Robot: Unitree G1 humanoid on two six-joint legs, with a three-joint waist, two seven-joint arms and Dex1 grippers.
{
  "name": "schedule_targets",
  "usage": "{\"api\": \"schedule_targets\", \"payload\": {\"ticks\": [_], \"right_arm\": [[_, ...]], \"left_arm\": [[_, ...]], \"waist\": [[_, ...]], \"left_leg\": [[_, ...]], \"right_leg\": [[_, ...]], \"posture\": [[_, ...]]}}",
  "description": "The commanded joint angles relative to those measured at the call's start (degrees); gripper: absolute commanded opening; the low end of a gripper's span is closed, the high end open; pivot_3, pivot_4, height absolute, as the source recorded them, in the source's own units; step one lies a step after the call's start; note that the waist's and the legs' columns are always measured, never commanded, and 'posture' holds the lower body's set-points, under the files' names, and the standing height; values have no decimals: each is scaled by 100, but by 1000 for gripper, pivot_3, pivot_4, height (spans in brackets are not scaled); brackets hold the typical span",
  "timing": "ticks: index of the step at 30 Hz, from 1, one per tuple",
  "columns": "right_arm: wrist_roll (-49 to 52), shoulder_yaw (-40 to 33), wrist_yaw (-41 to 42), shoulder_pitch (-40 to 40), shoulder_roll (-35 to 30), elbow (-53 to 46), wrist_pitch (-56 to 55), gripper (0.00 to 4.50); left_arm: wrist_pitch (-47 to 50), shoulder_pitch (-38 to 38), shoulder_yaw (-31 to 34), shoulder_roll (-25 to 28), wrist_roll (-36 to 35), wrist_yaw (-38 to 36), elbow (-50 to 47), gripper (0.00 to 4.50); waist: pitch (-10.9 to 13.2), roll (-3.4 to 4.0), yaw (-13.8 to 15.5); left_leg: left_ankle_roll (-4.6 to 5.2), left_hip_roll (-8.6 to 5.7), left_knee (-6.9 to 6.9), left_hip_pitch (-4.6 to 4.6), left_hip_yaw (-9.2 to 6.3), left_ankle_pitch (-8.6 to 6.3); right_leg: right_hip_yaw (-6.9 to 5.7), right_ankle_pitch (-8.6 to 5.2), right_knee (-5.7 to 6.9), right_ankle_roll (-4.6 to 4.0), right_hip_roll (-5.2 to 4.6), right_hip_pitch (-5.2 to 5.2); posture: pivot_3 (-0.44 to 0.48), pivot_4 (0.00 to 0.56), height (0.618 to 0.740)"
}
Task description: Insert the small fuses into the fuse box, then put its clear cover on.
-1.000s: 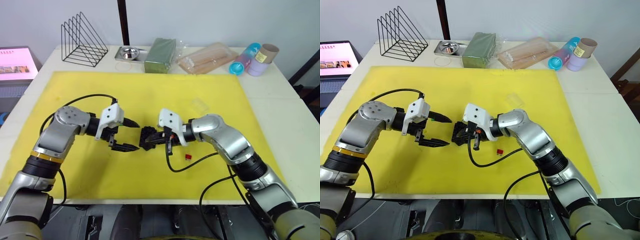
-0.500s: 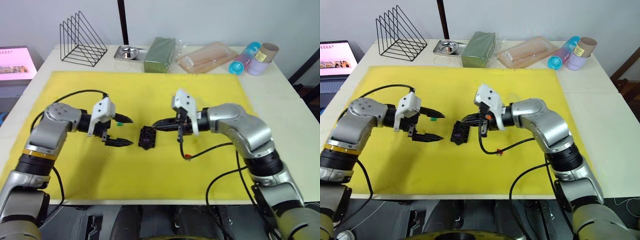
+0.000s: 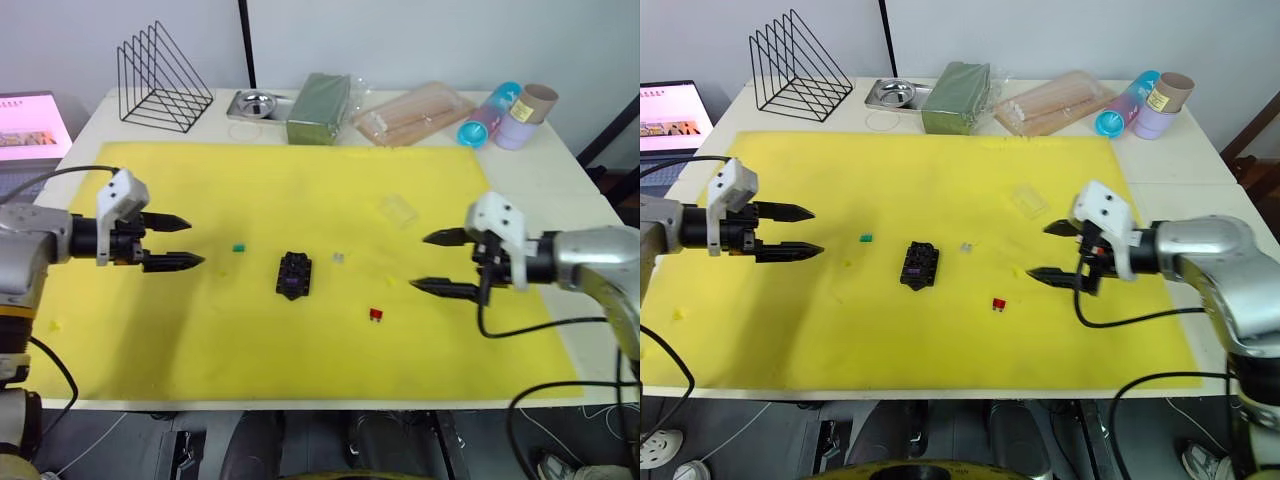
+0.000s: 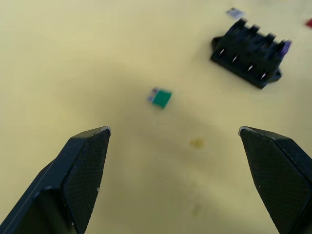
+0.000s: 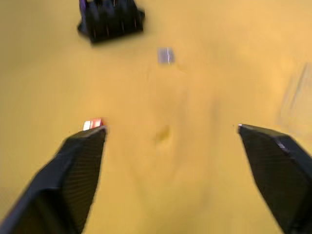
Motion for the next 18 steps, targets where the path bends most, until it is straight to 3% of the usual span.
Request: {"api": "schedule_targets", "payload": {"ticks": [1, 10, 18], "right_arm": [[-22, -479, 100, 347, -250, 78, -283, 4459], [-111, -916, 26, 1047, -411, 474, -635, 4459], [-2, -742, -200, 732, -285, 288, -636, 4459]], "left_arm": [[-268, -36, 186, 196, 111, -61, 285, 4500], [-939, -330, 99, 218, 435, -314, 1345, 4500], [-787, -418, 15, -32, 376, -597, 1350, 4500]], "waist": [[0, 0, -1], [0, 0, 3], [0, 0, 1]], "left_leg": [[0, 0, 0, 0, 3, 0], [0, -2, 0, 0, 6, 0], [0, 0, 0, 0, 6, 0]], "right_leg": [[1, 0, 0, 0, -1, -1], [2, 0, 0, 1, 0, -2], [3, 0, 1, 1, -1, -1]], "posture": [[0, 150, 740], [0, 150, 740], [0, 150, 740]]}}
